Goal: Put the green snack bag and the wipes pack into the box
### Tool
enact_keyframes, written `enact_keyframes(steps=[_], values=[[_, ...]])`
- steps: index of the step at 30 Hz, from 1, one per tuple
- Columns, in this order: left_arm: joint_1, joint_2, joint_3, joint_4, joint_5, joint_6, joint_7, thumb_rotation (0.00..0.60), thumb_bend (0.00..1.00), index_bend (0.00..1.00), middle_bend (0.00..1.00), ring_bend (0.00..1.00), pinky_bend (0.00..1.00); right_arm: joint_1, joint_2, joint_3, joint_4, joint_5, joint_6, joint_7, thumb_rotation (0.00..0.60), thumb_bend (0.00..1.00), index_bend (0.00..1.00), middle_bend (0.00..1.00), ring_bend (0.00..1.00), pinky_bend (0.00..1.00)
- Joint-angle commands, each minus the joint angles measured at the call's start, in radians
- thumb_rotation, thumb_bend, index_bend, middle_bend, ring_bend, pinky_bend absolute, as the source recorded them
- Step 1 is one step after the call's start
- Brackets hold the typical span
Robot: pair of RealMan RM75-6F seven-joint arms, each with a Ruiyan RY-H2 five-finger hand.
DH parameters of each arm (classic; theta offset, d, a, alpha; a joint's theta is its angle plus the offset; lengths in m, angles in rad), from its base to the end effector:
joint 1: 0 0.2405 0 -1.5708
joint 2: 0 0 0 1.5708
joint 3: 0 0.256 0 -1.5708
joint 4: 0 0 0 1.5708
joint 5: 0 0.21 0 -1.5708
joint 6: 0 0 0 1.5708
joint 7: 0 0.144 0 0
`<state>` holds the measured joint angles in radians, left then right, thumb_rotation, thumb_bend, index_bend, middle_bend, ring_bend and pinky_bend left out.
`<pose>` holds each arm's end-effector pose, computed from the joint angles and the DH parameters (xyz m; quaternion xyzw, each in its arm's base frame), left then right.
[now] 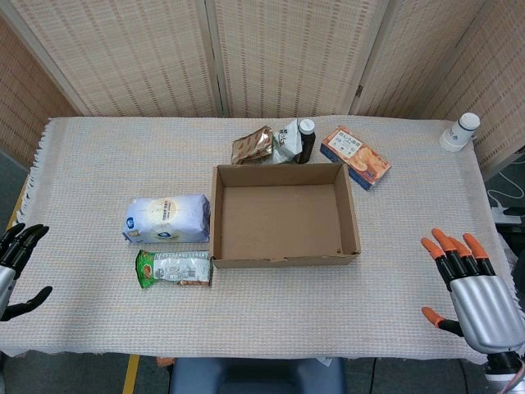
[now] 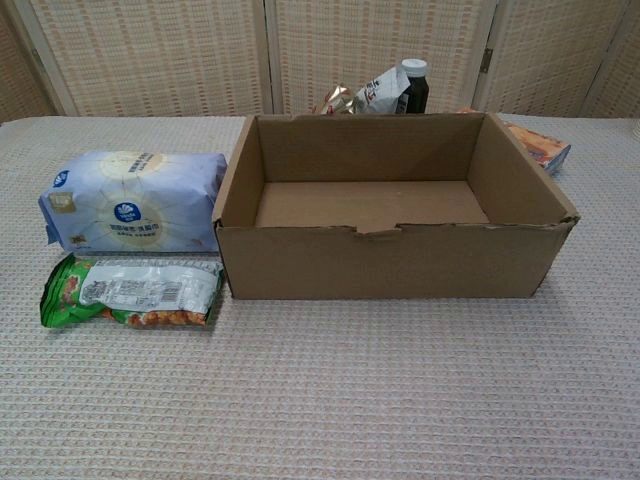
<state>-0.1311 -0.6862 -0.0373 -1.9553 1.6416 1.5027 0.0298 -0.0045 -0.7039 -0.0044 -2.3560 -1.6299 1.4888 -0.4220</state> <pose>-0.2326 0.1826 0.2443 -0.6664 -0.3014 -0.3929 0.5573 -0.1765 -0.1418 0.2135 0.6436 -0.3611 0.3560 0.5733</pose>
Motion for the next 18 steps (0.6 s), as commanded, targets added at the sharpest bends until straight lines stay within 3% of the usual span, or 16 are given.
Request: enact_keyframes(steps=[1, 18], values=[[-0.003, -0.002, 0.0, -0.003, 0.0, -0.005, 0.001, 0.6, 0.22, 0.01, 0.07, 0.02, 0.19, 0.001, 0.001, 0.001, 0.0, 0.001, 0.0, 0.002, 0.6, 0.0, 0.11, 0.01, 0.0, 0.0], [-0.012, 0.064, -0.01, -0.077, -0.004, -0.019, 0.025, 0.6, 0.22, 0.01, 0.07, 0.02, 0.19, -0.003, 0.006, 0.003, 0.0, -0.007, 0.003, 0.014, 0.6, 0.0, 0.11, 0.01, 0.0, 0.0]])
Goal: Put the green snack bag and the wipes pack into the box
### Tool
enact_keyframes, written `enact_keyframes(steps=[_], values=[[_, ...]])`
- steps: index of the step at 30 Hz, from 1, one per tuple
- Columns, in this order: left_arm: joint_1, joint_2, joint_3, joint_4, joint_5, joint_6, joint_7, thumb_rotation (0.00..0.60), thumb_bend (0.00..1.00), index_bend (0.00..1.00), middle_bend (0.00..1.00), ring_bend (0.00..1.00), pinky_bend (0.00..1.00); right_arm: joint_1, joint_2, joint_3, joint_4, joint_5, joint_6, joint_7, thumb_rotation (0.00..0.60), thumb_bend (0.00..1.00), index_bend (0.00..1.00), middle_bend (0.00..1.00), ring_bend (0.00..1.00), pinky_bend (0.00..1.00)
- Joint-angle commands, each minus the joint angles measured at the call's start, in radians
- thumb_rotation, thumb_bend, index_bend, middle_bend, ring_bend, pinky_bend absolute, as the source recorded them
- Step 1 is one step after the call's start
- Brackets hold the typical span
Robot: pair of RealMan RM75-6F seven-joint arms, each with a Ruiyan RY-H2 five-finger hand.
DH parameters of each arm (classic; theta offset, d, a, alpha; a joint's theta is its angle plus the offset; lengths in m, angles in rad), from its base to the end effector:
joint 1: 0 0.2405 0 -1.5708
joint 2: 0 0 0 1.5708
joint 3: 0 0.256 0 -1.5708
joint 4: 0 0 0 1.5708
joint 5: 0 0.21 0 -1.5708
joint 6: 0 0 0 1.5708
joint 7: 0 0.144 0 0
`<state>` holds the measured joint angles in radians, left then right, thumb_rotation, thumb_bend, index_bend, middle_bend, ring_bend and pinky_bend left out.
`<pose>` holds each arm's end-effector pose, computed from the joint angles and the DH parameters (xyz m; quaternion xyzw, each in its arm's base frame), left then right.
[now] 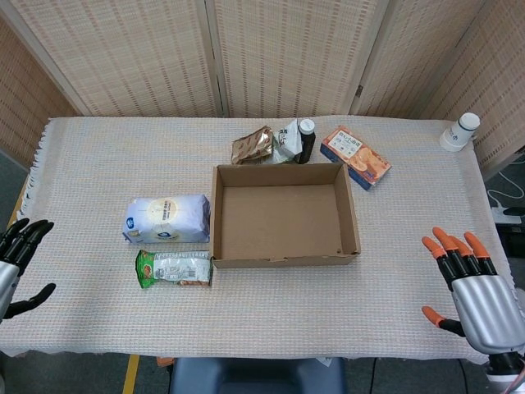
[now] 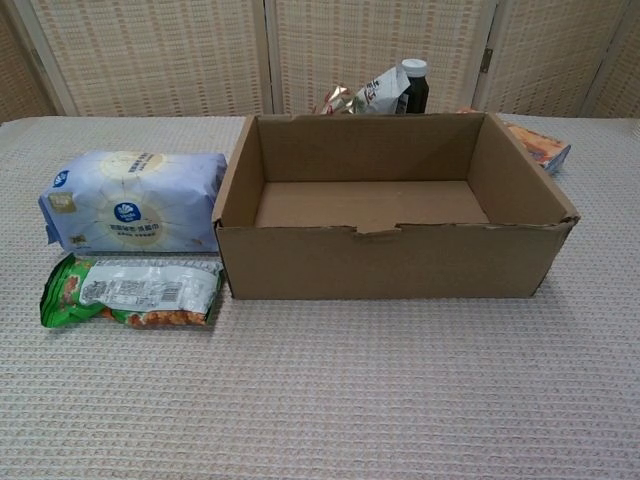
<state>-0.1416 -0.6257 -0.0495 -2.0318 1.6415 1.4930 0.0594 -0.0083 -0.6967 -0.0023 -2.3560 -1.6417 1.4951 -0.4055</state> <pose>-0.2140 0.1847 0.2518 -0.6722 -0.2908 -0.3935 0.5557 -0.1752 -0.1414 0.2157 0.6418 -0.3601 0.3626 0.5718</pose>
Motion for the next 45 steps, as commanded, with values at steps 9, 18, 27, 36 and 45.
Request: enact_keyframes(steps=[9, 18, 27, 36, 45], values=[[-0.032, -0.043, 0.001, 0.009, -0.004, -0.067, 0.022, 0.6, 0.22, 0.01, 0.07, 0.02, 0.2, 0.008, -0.005, 0.003, 0.0, 0.017, -0.015, -0.01, 0.6, 0.0, 0.11, 0.01, 0.0, 0.0], [-0.045, -0.035, -0.022, 0.049, -0.072, -0.083, 0.055, 0.6, 0.22, 0.01, 0.07, 0.02, 0.2, 0.003, 0.0, 0.0, 0.0, 0.01, -0.011, -0.004, 0.6, 0.0, 0.11, 0.01, 0.0, 0.0], [-0.062, -0.069, -0.015, 0.08, -0.068, -0.119, -0.005, 0.6, 0.22, 0.01, 0.07, 0.02, 0.2, 0.008, -0.008, -0.004, 0.0, 0.009, -0.028, -0.017, 0.6, 0.0, 0.11, 0.01, 0.0, 0.0], [-0.152, -0.195, 0.002, 0.036, -0.036, -0.272, 0.037, 0.6, 0.22, 0.02, 0.08, 0.03, 0.22, 0.011, -0.017, -0.001, 0.0, 0.026, -0.033, -0.03, 0.6, 0.0, 0.11, 0.01, 0.0, 0.0], [-0.239, -0.353, -0.015, 0.044, -0.13, -0.4, 0.168, 0.6, 0.22, 0.03, 0.1, 0.05, 0.23, 0.014, -0.011, 0.005, 0.0, 0.044, -0.029, -0.022, 0.6, 0.0, 0.11, 0.01, 0.0, 0.0]])
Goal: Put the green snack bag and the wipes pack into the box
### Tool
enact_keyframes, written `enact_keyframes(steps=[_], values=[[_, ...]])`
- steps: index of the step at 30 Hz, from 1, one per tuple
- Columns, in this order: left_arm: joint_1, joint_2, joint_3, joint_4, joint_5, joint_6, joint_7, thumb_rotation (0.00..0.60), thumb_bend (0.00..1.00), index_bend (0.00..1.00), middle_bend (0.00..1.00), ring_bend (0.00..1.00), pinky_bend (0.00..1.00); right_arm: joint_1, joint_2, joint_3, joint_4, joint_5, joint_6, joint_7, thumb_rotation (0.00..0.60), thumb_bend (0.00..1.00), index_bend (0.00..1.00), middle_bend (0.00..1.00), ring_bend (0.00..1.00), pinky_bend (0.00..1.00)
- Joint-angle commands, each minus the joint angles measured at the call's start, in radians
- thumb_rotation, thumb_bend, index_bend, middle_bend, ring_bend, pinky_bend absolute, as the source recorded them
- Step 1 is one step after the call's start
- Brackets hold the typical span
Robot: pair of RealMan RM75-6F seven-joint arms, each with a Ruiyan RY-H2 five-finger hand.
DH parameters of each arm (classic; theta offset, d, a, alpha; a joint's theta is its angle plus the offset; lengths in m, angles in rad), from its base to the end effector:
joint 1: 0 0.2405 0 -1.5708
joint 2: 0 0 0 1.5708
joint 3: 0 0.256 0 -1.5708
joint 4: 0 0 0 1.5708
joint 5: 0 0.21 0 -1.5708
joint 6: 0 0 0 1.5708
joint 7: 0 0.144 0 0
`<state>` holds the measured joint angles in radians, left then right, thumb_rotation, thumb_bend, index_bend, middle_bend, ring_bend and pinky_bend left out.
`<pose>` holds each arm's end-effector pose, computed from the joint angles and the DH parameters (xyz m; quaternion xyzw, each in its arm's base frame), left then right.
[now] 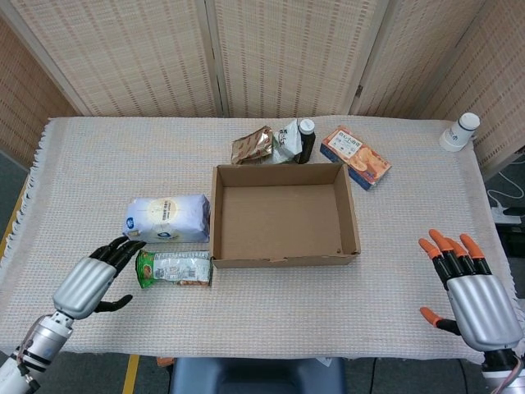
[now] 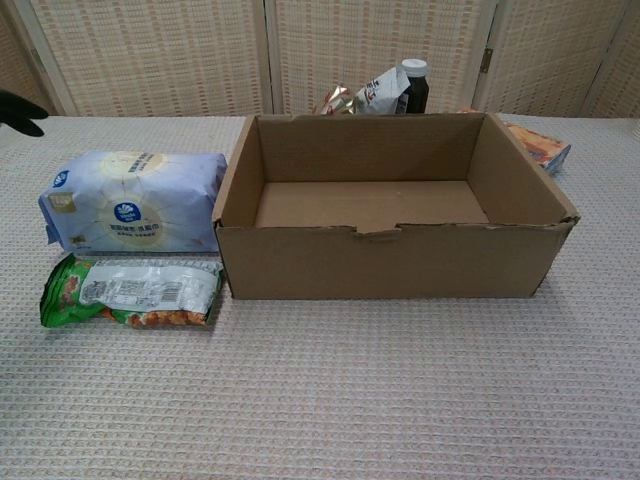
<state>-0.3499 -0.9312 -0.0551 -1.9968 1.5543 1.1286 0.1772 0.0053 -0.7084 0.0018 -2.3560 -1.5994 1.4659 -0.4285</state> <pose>-0.1956 0.2242 0.1344 -0.7475 -0.3586 -0.3670 0.4219 -0.1789 -0.1444 0.2104 0.6456 -0.3686 0.3472 0.5716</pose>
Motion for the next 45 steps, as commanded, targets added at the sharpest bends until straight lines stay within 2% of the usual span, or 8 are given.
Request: enact_keyframes(steps=[1, 11, 16, 26, 38, 45], values=[[-0.037, -0.061, -0.011, 0.013, -0.056, -0.044, 0.064, 0.6, 0.22, 0.03, 0.1, 0.05, 0.24, 0.001, 0.002, 0.001, 0.0, 0.003, 0.0, 0.002, 0.6, 0.0, 0.11, 0.01, 0.0, 0.0], [-0.092, -0.226, -0.016, 0.139, -0.149, -0.077, 0.226, 0.6, 0.22, 0.04, 0.12, 0.05, 0.24, 0.008, 0.003, 0.008, 0.003, 0.027, -0.003, 0.006, 0.6, 0.0, 0.1, 0.01, 0.0, 0.0], [-0.111, -0.284, -0.01, 0.201, -0.2, -0.1, 0.267, 0.6, 0.22, 0.04, 0.11, 0.05, 0.23, 0.011, 0.004, 0.01, 0.005, 0.033, -0.003, 0.008, 0.6, 0.0, 0.1, 0.01, 0.0, 0.0], [-0.155, -0.359, 0.003, 0.292, -0.297, -0.164, 0.323, 0.6, 0.22, 0.04, 0.11, 0.05, 0.23, 0.014, 0.004, 0.012, 0.006, 0.045, -0.004, 0.011, 0.6, 0.0, 0.1, 0.01, 0.0, 0.0], [-0.208, -0.4, -0.001, 0.32, -0.365, -0.2, 0.375, 0.6, 0.22, 0.04, 0.12, 0.05, 0.23, 0.021, 0.011, 0.021, 0.011, 0.071, -0.002, 0.024, 0.6, 0.0, 0.1, 0.01, 0.0, 0.0], [-0.236, -0.432, -0.002, 0.358, -0.386, -0.202, 0.39, 0.6, 0.22, 0.04, 0.09, 0.0, 0.21, 0.026, 0.011, 0.026, 0.015, 0.091, -0.003, 0.023, 0.6, 0.0, 0.1, 0.01, 0.0, 0.0]])
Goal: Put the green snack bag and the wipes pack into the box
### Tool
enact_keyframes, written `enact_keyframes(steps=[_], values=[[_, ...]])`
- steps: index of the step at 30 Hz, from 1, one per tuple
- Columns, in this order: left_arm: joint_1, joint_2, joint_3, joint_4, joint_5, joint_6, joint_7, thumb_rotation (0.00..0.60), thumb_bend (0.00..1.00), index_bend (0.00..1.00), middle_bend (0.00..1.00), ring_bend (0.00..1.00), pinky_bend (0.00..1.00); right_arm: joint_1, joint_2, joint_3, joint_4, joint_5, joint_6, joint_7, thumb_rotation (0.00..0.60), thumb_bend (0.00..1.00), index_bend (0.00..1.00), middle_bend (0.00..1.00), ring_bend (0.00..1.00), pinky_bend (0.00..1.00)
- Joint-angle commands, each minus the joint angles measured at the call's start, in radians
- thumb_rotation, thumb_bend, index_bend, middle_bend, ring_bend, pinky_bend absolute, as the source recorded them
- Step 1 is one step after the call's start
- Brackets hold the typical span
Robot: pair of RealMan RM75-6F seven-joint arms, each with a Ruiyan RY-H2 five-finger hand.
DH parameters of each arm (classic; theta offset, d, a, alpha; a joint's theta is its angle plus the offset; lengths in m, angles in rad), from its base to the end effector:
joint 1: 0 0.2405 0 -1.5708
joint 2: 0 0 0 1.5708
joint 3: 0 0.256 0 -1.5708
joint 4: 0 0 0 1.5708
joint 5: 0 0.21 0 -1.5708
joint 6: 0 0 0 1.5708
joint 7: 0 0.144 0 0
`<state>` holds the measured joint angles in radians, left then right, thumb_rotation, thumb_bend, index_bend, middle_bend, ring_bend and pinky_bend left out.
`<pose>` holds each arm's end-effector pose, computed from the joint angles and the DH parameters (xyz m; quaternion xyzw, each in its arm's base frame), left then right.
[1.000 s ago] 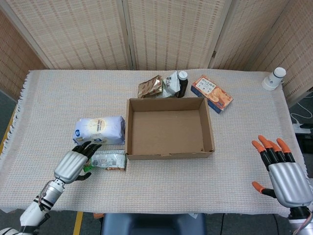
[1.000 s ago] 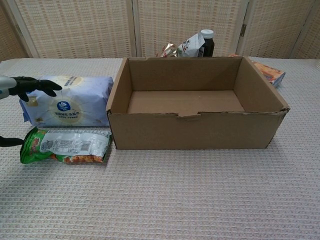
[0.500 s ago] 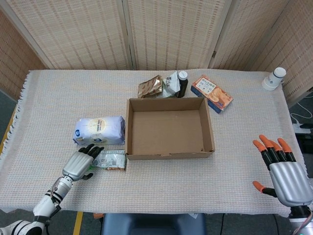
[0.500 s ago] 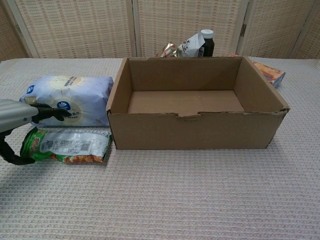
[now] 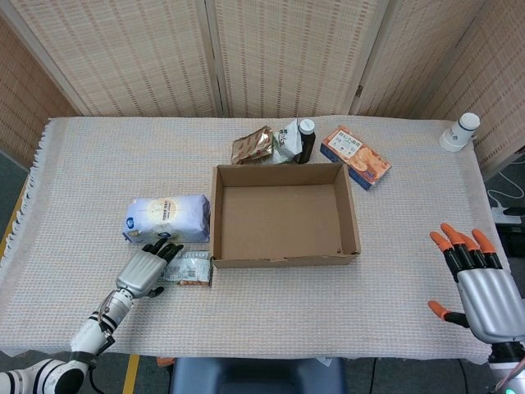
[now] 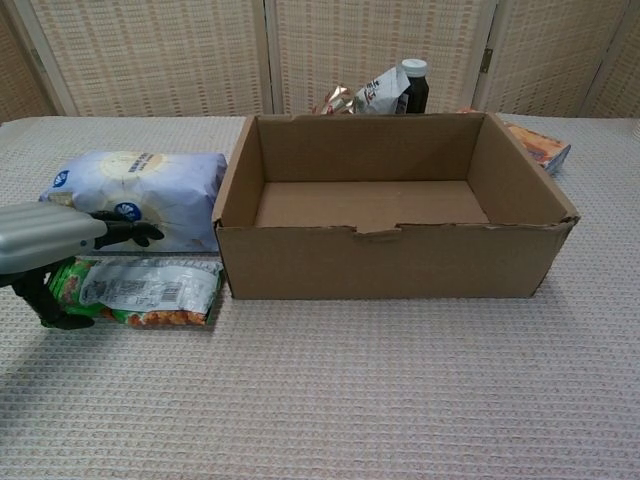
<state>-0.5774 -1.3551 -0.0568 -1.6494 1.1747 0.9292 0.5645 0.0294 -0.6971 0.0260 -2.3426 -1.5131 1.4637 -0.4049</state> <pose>-0.2120 0.2851 0.0143 -0.8062 -0.3231 -0.2390 0.4342 -0.1882 -0.1528 0.2158 0.6308 -0.3796 0.3380 0.5864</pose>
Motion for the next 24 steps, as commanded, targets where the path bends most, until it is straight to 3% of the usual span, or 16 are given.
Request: enact_keyframes(steps=[1, 10, 15, 20, 24], values=[[-0.012, -0.012, -0.001, 0.017, -0.01, -0.004, 0.002, 0.6, 0.22, 0.04, 0.09, 0.0, 0.21, 0.003, -0.001, 0.002, 0.002, 0.008, -0.001, -0.001, 0.6, 0.0, 0.1, 0.01, 0.0, 0.0], [-0.034, -0.031, 0.005, 0.054, -0.037, -0.015, -0.004, 0.6, 0.22, 0.08, 0.1, 0.02, 0.23, 0.007, -0.002, 0.005, 0.006, 0.021, 0.0, -0.002, 0.6, 0.0, 0.1, 0.01, 0.0, 0.0], [-0.039, -0.048, 0.014, 0.082, -0.036, -0.01, -0.012, 0.6, 0.23, 0.15, 0.15, 0.08, 0.28, 0.008, -0.004, 0.005, 0.008, 0.023, 0.0, -0.003, 0.6, 0.0, 0.1, 0.01, 0.0, 0.0], [-0.034, -0.072, 0.018, 0.108, -0.045, 0.007, -0.017, 0.6, 0.26, 0.29, 0.27, 0.19, 0.38, 0.01, -0.005, 0.005, 0.008, 0.027, -0.002, -0.004, 0.6, 0.0, 0.1, 0.01, 0.0, 0.0], [-0.019, -0.101, 0.019, 0.141, 0.009, 0.066, -0.046, 0.6, 0.3, 0.47, 0.47, 0.4, 0.56, 0.011, -0.005, 0.005, 0.009, 0.031, -0.001, -0.003, 0.6, 0.0, 0.1, 0.01, 0.0, 0.0]])
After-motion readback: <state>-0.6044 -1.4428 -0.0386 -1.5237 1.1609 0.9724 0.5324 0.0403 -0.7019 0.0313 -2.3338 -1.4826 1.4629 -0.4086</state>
